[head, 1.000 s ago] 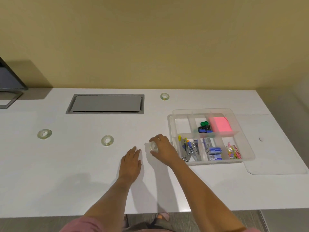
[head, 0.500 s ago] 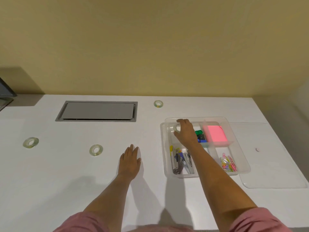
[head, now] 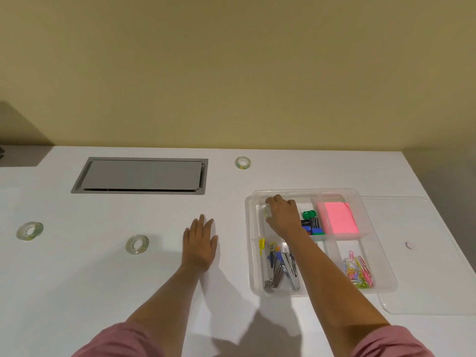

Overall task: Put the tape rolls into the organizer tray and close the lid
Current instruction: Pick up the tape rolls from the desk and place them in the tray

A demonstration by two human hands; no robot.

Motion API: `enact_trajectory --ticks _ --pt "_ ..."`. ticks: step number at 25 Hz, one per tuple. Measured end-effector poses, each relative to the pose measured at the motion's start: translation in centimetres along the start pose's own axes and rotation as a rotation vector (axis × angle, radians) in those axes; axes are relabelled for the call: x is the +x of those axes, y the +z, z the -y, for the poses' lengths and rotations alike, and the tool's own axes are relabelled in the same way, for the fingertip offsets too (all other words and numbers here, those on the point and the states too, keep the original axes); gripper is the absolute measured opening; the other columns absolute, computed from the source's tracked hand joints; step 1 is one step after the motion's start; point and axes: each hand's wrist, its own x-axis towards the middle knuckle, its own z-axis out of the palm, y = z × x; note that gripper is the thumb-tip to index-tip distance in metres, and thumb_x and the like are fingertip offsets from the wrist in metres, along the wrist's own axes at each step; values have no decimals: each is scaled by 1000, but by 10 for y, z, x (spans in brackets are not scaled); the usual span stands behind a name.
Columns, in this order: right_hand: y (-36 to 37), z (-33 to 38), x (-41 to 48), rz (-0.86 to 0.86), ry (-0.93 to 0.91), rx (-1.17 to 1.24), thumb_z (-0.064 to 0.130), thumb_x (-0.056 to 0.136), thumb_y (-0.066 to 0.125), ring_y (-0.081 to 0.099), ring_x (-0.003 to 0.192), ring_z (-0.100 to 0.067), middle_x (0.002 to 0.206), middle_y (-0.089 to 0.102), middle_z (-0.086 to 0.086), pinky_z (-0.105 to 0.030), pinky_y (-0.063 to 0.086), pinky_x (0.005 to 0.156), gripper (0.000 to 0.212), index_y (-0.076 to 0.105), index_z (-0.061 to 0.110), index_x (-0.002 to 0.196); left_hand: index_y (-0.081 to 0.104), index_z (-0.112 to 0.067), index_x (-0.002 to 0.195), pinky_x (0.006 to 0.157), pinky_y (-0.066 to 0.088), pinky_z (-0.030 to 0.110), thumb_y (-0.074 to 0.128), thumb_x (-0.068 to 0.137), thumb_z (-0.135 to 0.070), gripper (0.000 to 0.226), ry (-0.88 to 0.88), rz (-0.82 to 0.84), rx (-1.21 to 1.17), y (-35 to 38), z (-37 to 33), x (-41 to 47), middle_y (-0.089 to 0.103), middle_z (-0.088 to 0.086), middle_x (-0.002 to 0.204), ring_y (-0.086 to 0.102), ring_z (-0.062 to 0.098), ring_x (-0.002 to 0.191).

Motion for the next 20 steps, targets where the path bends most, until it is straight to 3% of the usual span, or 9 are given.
enact_trajectory --ticks 3,6,12,15,20 --pt "7 -3 2 -7 -23 -84 18 91 54 52 118 -25 129 53 -6 -35 32 105 41 45 13 131 41 -11 142 116 25 50 -6 91 -51 80 23 -65 -30 -3 -5 -6 34 16 153 31 36 142" --pt "10 -5 3 -3 -27 -86 21 91 55 49 121 -25 130 53 -7 -36 30 107 42 45 13 131 51 -6 135 108 35 56 -12 91 -54 90 23 -77 -34 -4 -5 -9 47 21 143 44 42 132" --pt "7 -10 -5 -137 13 61 32 85 64 51 113 -22 119 59 0 -36 28 97 37 56 20 118 54 -5 132 104 38 58 -9 94 -51 87 1 -65 -38 -4 -5 -8 51 22 140 48 43 128" --pt "8 -12 -9 -144 28 6 35 84 65 52 105 -24 109 62 -1 -36 30 90 27 61 19 105 52 -5 134 106 36 58 -11 93 -53 89 8 -63 -48 -3 -6 -8 48 22 142 45 43 130" --pt "9 -11 -4 -141 54 -72 28 90 58 51 106 -26 107 65 -3 -37 31 93 21 63 16 107 43 -8 141 114 25 53 -20 86 -59 97 14 -68 -46 1 -3 -6 36 19 150 33 40 139"
